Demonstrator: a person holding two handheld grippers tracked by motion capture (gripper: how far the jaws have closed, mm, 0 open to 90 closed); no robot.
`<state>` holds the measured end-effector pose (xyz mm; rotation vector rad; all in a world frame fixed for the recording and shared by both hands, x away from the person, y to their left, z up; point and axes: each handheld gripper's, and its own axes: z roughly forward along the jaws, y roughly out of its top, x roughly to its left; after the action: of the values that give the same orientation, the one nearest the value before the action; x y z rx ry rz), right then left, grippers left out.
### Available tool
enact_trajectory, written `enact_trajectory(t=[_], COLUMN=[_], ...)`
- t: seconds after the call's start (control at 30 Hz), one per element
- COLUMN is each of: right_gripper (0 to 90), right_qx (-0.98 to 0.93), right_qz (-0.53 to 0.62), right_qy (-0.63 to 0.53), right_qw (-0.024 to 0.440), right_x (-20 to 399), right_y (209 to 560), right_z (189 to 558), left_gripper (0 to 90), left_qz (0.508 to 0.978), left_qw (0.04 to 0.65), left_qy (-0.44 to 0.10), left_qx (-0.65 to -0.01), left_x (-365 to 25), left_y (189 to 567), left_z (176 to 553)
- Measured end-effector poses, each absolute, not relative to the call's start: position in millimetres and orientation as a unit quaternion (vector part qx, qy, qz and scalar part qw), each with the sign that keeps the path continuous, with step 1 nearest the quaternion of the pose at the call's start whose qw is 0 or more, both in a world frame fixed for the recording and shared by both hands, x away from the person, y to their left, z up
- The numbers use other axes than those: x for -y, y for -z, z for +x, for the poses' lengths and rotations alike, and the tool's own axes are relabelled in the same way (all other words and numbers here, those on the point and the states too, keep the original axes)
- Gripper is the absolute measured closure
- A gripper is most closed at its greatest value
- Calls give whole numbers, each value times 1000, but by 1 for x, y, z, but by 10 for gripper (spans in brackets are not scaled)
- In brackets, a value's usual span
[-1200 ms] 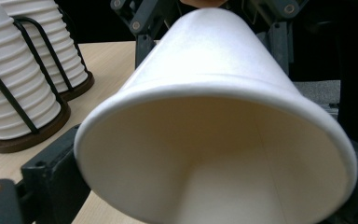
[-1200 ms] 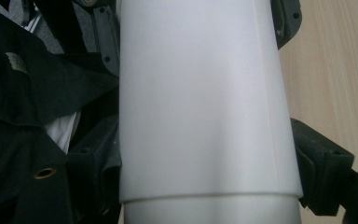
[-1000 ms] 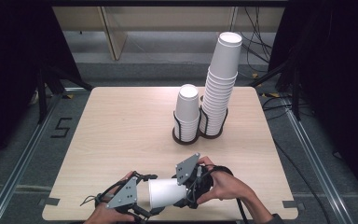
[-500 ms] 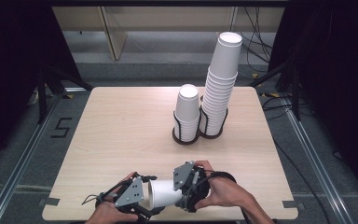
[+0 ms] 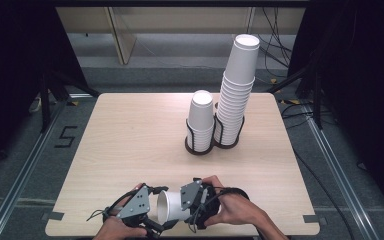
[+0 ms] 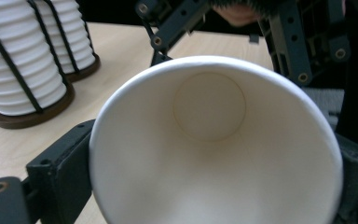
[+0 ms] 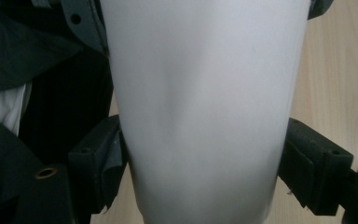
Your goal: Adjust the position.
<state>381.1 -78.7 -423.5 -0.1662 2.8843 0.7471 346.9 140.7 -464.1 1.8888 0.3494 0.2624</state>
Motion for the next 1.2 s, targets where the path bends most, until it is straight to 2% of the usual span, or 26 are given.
enact_trajectory(t=[0.07,0.1,0.3,0.47,0.87,1.2], right_gripper=[230,231,232,231,228,198], right_qx=[-959,-954,-938,-925,-918,-928], right_qz=[-51,-42,-40,-21,-1,25], right_qy=[-271,-293,-342,-378,-397,-372], right_qw=[69,48,35,33,1,25], right_x=[82,83,93,101,96,92], right_y=[423,423,420,415,427,432], right_z=[384,385,395,399,399,397], left_gripper=[51,44,10,17,77,97], left_qz=[790,782,760,746,725,739], left_qw=[582,592,615,628,654,633], left_qy=[-105,-100,-84,-76,-77,-95], left_qx=[-161,-168,-190,-209,-202,-208], left_x=[-143,-145,-148,-148,-147,-150], left_y=[464,465,466,468,466,462], left_z=[349,350,353,354,353,354])
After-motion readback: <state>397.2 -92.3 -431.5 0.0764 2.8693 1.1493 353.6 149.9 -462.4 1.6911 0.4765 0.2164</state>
